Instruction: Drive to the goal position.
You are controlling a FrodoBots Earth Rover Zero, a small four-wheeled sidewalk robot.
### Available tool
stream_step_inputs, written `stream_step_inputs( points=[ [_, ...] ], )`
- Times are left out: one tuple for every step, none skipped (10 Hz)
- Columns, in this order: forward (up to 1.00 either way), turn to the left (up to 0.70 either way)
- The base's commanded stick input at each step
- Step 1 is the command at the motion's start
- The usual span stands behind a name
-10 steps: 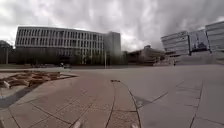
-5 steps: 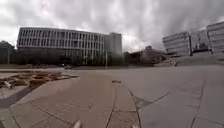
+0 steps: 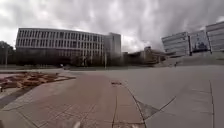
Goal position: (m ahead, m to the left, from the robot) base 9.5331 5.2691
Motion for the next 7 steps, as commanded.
stream_step_inputs(
  points=[
    [0.7,0.0],
    [0.7,0.0],
    [0.7,0.0],
    [0.7,0.0],
    [0.7,0.0],
    [0.7,0.17],
    [0.7,0.33]
  ],
)
